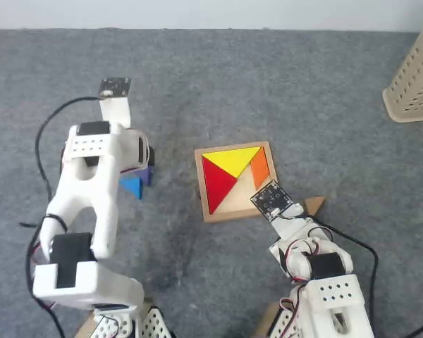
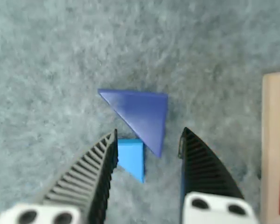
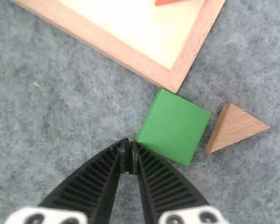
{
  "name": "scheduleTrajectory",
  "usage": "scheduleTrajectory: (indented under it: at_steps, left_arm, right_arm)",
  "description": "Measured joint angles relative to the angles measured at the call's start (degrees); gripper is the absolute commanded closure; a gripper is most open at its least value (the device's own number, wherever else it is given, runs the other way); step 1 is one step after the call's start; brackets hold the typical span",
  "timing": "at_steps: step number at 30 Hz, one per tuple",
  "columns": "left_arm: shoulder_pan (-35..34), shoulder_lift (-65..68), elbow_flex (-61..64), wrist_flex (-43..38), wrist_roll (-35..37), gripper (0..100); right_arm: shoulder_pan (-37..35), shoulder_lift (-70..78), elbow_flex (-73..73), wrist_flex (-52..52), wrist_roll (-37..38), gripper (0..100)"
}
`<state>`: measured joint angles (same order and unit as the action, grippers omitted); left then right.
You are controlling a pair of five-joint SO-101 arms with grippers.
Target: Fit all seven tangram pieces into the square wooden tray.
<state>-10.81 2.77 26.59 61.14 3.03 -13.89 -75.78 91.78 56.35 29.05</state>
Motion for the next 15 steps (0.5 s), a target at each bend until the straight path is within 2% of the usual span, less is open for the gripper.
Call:
scheduleTrajectory:
  at_steps: [6, 10, 15]
  left_arm:
    - [-0.35, 0.00, 3.16, -3.43, 3.16, 79]
    - [-0.26, -0.18, 5.54, -5.63, 6.68, 79]
    - [0.44, -0.35, 10.64, -11.78, 8.70, 79]
  right_arm:
    - [2.99, 0.00, 0.00, 0.00, 0.00, 99.0]
    - [9.32, 0.00, -1.32, 2.99, 2.37, 98.8]
    - [19.34, 0.00, -13.98, 12.84, 7.56, 98.8]
